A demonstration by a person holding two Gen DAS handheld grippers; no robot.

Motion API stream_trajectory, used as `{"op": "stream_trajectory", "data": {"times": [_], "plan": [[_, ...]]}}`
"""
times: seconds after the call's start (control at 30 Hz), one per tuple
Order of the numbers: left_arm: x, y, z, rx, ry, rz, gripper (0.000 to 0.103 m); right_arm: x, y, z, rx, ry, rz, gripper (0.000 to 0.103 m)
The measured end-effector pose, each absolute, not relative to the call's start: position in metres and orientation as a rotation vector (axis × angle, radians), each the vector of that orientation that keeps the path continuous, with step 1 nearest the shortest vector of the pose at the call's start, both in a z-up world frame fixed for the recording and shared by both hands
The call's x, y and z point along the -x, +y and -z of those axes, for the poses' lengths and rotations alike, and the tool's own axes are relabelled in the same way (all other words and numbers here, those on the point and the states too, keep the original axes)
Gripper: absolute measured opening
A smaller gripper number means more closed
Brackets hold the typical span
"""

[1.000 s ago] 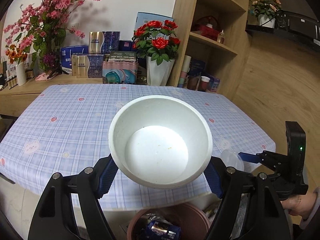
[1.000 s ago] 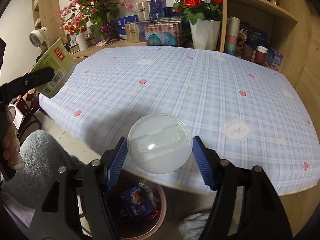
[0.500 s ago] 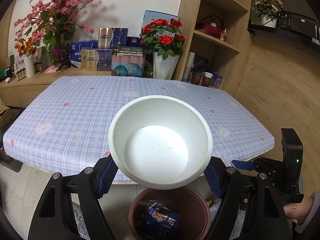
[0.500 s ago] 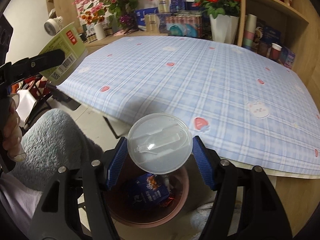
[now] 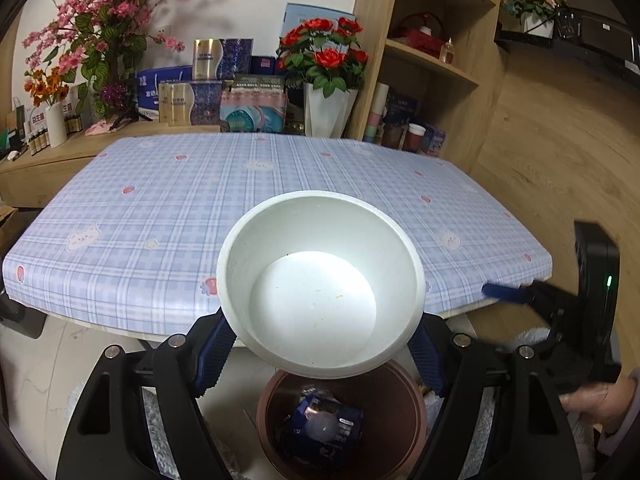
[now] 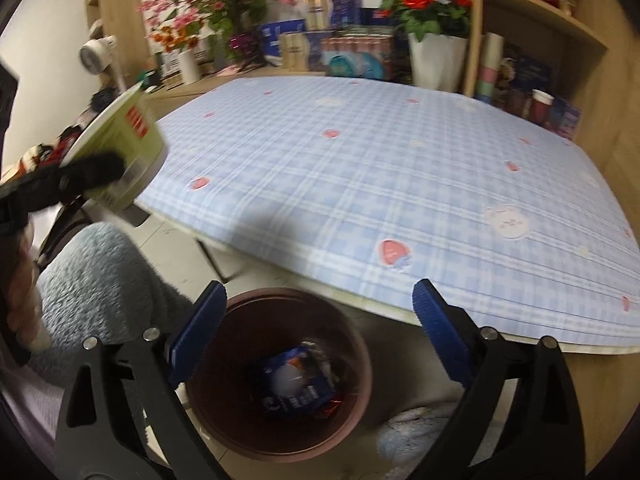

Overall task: Collect trash
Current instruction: 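Carry the white cup over the bin and open the left tool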

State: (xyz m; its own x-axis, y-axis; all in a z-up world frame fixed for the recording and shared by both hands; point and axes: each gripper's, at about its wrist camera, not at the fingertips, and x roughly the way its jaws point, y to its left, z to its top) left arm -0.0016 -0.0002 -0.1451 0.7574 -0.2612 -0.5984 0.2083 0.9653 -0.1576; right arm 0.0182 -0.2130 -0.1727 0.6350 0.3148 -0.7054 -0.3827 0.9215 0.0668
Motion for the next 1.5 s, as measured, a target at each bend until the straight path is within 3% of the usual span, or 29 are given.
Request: {"op": "stream_trajectory", "data": {"times": [0.4, 0.57, 0.97, 1.2, 1.5], "plan": [[0.0, -0.031, 0.17, 0.018, 0.746, 0.38, 0.076, -0.026, -0.243, 0.155, 0.053, 0.721, -0.28, 0.097], [-0.004, -0.041, 0.182, -0.006, 0.788, 0.409, 0.09, -0.027, -0.246, 0.157, 0.048, 0.73, -0.277, 0.097], [-0.014, -0.022, 0.181, 0.025, 0.804, 0.31, 0.093, -0.029, -0.243, 0.153, 0.065, 0.726, -0.274, 0.097], [-0.025, -0.013, 0.142, -0.066, 0.7, 0.256, 0.097, -0.042, -0.248, 0.124, 0.071, 0.697, -0.256, 0.097], [-0.031, -0.007, 0.043, -0.118, 0.45, 0.203, 0.097, -0.052, -0.265, 0.052, 0.041, 0.578, -0.237, 0.097]]}}
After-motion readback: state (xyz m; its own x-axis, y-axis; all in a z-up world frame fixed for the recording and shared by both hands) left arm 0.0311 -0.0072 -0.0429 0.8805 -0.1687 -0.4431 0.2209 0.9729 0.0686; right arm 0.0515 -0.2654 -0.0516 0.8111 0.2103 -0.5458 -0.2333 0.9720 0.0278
